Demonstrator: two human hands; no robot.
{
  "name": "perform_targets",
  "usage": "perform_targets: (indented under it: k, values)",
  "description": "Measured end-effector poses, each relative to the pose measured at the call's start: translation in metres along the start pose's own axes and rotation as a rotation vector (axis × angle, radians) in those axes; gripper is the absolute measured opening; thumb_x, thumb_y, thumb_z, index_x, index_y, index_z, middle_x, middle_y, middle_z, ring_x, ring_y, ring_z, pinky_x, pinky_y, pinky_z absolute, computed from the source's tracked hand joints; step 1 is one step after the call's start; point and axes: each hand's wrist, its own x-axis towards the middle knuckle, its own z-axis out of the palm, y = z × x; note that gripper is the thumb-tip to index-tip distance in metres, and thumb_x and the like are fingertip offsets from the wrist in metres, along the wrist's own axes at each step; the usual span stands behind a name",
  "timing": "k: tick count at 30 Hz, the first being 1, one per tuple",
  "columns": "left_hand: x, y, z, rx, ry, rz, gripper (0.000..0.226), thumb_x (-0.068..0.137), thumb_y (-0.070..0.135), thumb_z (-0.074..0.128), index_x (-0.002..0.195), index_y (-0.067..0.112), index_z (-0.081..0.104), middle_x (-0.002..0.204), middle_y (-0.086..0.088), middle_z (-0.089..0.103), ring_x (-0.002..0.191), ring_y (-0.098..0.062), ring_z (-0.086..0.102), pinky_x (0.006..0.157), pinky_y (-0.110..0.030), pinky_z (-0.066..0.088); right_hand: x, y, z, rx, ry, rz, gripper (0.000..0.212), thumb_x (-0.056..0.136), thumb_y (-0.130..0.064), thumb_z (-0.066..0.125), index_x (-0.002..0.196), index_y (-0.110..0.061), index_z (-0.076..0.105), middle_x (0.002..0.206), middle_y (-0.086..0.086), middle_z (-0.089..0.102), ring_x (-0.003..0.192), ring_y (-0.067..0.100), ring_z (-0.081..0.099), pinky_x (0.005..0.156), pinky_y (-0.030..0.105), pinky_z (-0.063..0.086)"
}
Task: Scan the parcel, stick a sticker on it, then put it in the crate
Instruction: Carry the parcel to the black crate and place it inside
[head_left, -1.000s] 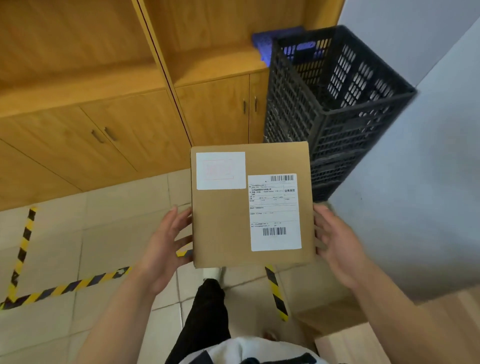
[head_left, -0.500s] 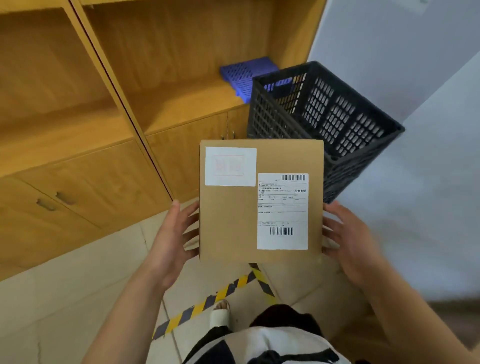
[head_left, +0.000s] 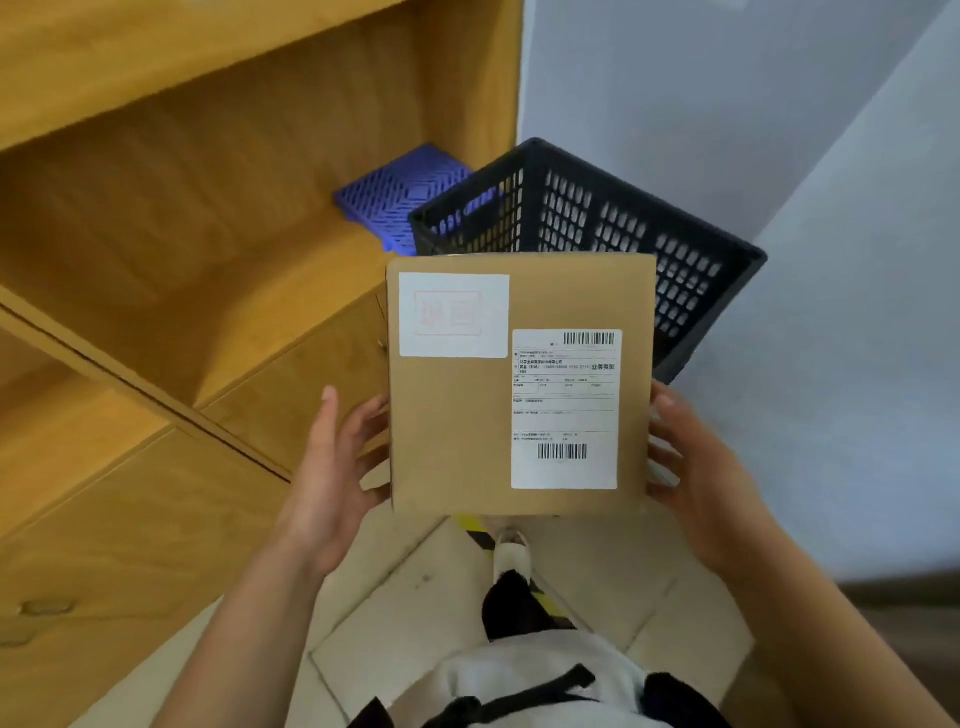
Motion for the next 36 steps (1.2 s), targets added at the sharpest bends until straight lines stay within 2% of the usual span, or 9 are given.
perform_targets:
  k: [4,8,11,14,18,25,27,31,36]
  values:
    - [0.052,0.049,0.016,0.081,-0.037,0.048,0.063,0.087,0.075,0.031,0.127,0.036,0.062,0.132,0.009,0.066,0.124,-0.022,0.058,0.097,-0.051,0.048,0.049,-0.026,0.004,0.031,0.015,-0.033,0.029,0.101,-0.036,0.042,0.103,-0.052,0.067,0.092,-0.022,0.076,0.082,-0.002,0.071,0.073,0.034,0.047]
    - [0.101,0.082,0.028,0.129,-0.061,0.055,0.063,0.091,0.072,0.028,0.133,0.036,0.06,0.134,0.008,0.065,0.125,-0.024,0.056,0.096,-0.052,0.048,0.094,-0.048,0.002,0.059,0.009,-0.02,0.027,0.093,-0.05,0.052,0.118,-0.052,0.064,0.111,-0.022,0.074,0.113,0.013,0.064,0.093,0.043,0.049]
    - [0.134,0.099,0.038,0.152,-0.068,0.057,0.064,0.091,0.072,0.029,0.136,0.037,0.058,0.136,0.01,0.063,0.127,-0.022,0.055,0.095,-0.052,0.048,0.121,-0.062,0.001,0.071,0.012,-0.015,0.032,0.093,-0.054,0.052,0.123,-0.052,0.062,0.124,-0.011,0.069,0.121,0.023,0.06,0.104,0.056,0.045]
    - [0.159,0.116,0.046,0.201,-0.068,0.06,0.066,0.089,0.075,0.03,0.138,0.038,0.055,0.141,0.011,0.057,0.129,-0.023,0.052,0.099,-0.056,0.045,0.138,-0.073,0.003,0.075,0.026,0.008,0.027,0.098,-0.049,0.046,0.12,-0.053,0.061,0.128,-0.009,0.065,0.121,0.025,0.058,0.105,0.057,0.044]
    - [0.19,0.142,0.061,0.247,-0.075,0.09,0.058,0.091,0.071,0.03,0.129,0.04,0.062,0.129,0.013,0.065,0.121,-0.022,0.057,0.097,-0.057,0.046,0.152,-0.09,0.009,0.089,0.063,-0.018,0.027,0.097,-0.05,0.046,0.122,-0.053,0.057,0.126,-0.012,0.065,0.117,0.023,0.06,0.103,0.055,0.046]
    - [0.265,0.192,0.094,0.349,-0.233,0.091,0.059,0.093,0.068,0.029,0.133,0.036,0.059,0.133,0.009,0.063,0.117,-0.022,0.058,0.076,-0.044,0.051,0.18,-0.112,0.02,0.168,0.23,-0.038,0.062,0.074,-0.062,0.056,0.134,-0.045,0.052,0.127,-0.007,0.066,0.117,0.026,0.061,0.103,0.056,0.046]
    - [0.289,0.204,0.106,0.376,-0.292,0.072,0.055,0.093,0.069,0.03,0.128,0.039,0.062,0.131,0.01,0.064,0.12,-0.023,0.057,0.081,-0.047,0.052,0.188,-0.116,0.024,0.197,0.296,-0.027,0.059,0.077,-0.062,0.062,0.133,-0.045,0.052,0.125,-0.007,0.067,0.117,0.026,0.061,0.101,0.054,0.047]
    - [0.337,0.219,0.128,0.455,-0.398,0.013,0.053,0.093,0.069,0.03,0.127,0.041,0.06,0.132,0.009,0.062,0.118,-0.026,0.058,0.088,-0.05,0.05,0.207,-0.125,0.025,0.285,0.42,0.059,0.031,0.096,-0.055,0.048,0.121,-0.045,0.063,0.121,-0.003,0.07,0.114,0.028,0.065,0.098,0.055,0.05]
    - [0.397,0.211,0.146,0.571,-0.483,-0.151,0.065,0.091,0.072,0.032,0.138,0.033,0.054,0.136,0.002,0.059,0.115,-0.03,0.061,0.095,-0.055,0.05,0.234,-0.112,0.021,0.348,0.529,0.222,0.047,0.093,-0.06,0.048,0.133,-0.036,0.056,0.127,0.004,0.066,0.115,0.034,0.063,0.099,0.061,0.047]
